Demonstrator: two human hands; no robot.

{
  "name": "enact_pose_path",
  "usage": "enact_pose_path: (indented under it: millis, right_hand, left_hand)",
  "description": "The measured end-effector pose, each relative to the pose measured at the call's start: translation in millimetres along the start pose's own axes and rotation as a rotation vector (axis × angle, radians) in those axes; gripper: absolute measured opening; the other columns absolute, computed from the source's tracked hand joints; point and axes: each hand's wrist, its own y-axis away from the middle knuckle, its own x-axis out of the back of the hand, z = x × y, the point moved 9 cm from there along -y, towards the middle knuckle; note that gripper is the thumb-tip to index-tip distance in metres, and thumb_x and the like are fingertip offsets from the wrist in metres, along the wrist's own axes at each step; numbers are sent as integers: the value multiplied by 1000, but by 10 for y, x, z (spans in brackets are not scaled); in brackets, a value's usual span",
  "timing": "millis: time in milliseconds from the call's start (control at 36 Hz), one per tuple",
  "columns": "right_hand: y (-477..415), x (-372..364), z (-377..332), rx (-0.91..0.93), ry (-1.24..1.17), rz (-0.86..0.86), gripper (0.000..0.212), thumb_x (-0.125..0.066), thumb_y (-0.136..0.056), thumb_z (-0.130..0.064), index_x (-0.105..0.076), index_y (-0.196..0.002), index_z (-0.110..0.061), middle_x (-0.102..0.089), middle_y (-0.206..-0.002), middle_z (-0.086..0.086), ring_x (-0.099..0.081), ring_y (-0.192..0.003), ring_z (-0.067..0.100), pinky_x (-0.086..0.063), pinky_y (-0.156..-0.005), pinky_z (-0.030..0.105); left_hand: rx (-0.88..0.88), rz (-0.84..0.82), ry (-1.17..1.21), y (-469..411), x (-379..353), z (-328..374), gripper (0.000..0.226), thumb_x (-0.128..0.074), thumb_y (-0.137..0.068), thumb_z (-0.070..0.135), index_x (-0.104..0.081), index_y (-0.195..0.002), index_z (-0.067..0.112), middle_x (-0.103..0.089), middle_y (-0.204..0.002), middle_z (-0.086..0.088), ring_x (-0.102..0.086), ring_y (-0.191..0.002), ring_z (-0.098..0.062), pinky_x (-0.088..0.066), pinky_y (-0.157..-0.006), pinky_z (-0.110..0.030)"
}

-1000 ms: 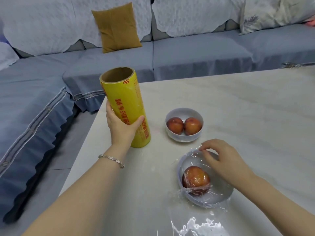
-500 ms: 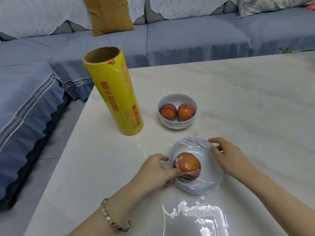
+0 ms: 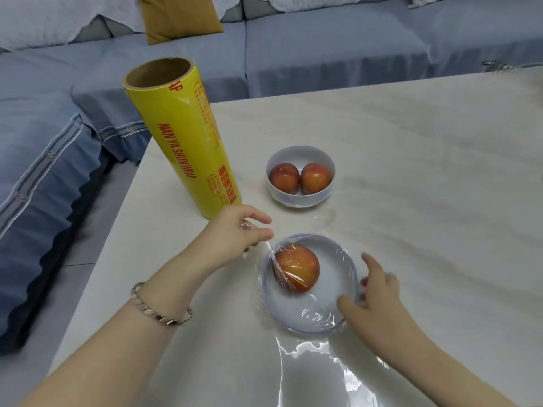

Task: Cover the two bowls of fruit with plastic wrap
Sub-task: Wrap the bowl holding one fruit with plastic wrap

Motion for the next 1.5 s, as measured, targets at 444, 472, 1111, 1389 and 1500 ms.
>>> enact_pose_path:
  millis: [444,472,1111,1389,1500]
  right_hand:
    - [-695,-196,-1179,648,238,-390,19,-57,-90,-22,-65,-81,-8,-62,-95,-1,-53,-93,7,-35,-82,12]
    - [-716,-136,-1157,610,167,-379,18,-56,-90,-23,-63,-77,-12,-61,-82,-6,-53,-80,3,-38,-76,13]
    - [-632,104,-1209,722,316,-258,33,-57,-86,-35,-49,-60,-18,-40,-52,-7,-38,-52,8,-32,-52,18]
    - [-592,204,-1100,708,258,-234,30,-50,-91,-33,-63,-79,-9,-53,-53,-20,-44,-53,3,-34,-54,13]
    - [-598,202,-1070,701,256,-201,28,-50,-92,-31,-61,-78,-9,-54,-59,-37,-47,-56,3,-35,-55,13]
  left_hand:
    - [-39,35,215,171,-32,-122,16,-58,-89,7,-63,-99,18,-52,-54,4,-47,-43,-3,-41,-46,-14]
    - [-32,38,198,181,-39,-133,13,-59,-89,9,-64,-97,18,-51,-54,3,-45,-41,-2,-39,-46,-13]
    - [-135,236,10,362,-22,-35,40,-54,-90,37,-41,-68,7,-59,-68,-11,-51,-62,-19,-42,-64,-34]
    - [-136,51,-115,369,-337,9,34,-43,-95,41,-32,-68,23,-65,-78,-3,-60,-84,-20,-43,-76,-39]
    - [-140,-15,-56,398,-427,27,31,-42,-97,32,-30,-71,20,-73,-97,5,-65,-97,-7,-47,-87,-34]
